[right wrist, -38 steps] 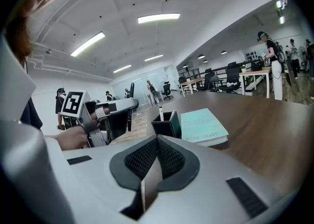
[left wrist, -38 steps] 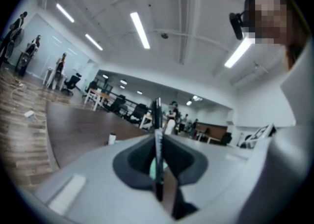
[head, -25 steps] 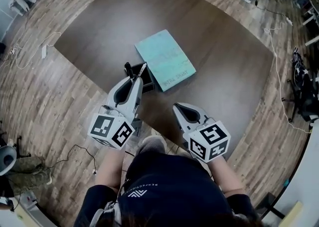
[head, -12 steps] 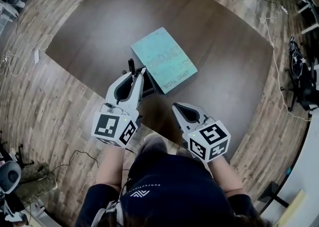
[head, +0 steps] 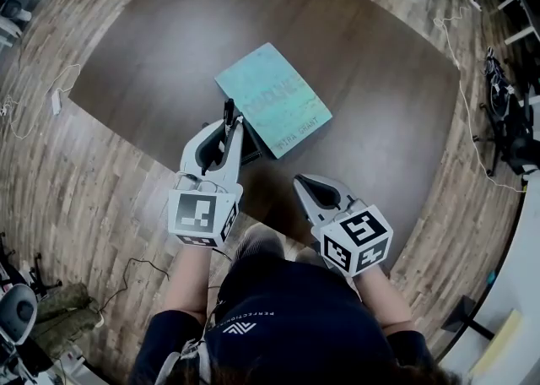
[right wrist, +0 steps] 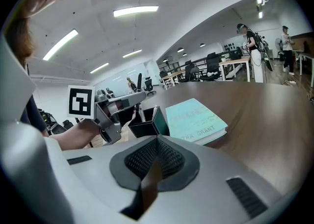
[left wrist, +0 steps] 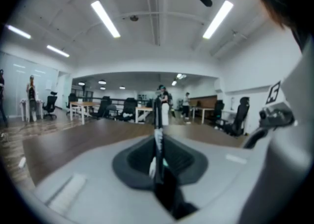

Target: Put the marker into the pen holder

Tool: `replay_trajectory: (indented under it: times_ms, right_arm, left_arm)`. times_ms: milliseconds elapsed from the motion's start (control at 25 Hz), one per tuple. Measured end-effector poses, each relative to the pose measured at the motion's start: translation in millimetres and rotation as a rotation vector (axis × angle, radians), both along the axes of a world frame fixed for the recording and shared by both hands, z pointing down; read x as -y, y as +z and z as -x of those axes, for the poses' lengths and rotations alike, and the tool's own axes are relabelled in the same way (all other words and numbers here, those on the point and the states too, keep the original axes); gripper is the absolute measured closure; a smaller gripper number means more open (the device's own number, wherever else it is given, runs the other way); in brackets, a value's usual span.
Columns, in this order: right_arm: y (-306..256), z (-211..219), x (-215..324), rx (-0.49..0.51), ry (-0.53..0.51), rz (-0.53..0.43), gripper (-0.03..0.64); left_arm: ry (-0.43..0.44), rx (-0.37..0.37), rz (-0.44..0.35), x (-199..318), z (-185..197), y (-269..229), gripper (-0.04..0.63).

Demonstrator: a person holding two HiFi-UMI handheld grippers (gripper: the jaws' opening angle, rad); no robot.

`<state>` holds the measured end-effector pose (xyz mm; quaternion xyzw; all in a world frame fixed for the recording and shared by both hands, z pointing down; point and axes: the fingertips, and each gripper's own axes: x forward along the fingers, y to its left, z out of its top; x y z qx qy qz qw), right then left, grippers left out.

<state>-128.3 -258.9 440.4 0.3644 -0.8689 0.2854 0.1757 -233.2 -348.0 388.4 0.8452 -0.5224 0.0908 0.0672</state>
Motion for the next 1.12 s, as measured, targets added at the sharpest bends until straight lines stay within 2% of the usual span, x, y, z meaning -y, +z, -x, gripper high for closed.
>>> replay_trajectory:
  times_ms: [320, 520, 920, 960, 1040, 1120]
  right_arm:
    - [3, -3, -1, 0.025, 0.013, 0.019, 0.617]
    - [1, -4, -1, 0.029, 0.014, 0.017, 0.617]
    - [2, -8, -2, 0.038, 0.014, 0.015, 0.617]
    - [1, -9, -2, 0.038, 0.015, 0.014, 0.617]
    - [-1, -10, -2, 0.038, 0.016, 0.014, 0.617]
    - [-2, -11, -2, 0.040, 0.015, 0.014, 0.617]
  left_arm:
    - [0.027, 0.139, 0.007, 0, -11, 12, 0.545]
    - [0.013, 0.231, -0.006, -3, -7, 15, 0.543]
    - [-0.017, 0.218, 0.003, -4, -5, 23, 0.540]
    - [-0.018, 0.215, 0.005, -4, -5, 24, 0.530]
    - [-0.019, 0.209, 0.012, -4, -4, 23, 0.460]
    - [-0.022, 0.206, 0.018, -5, -4, 24, 0.453]
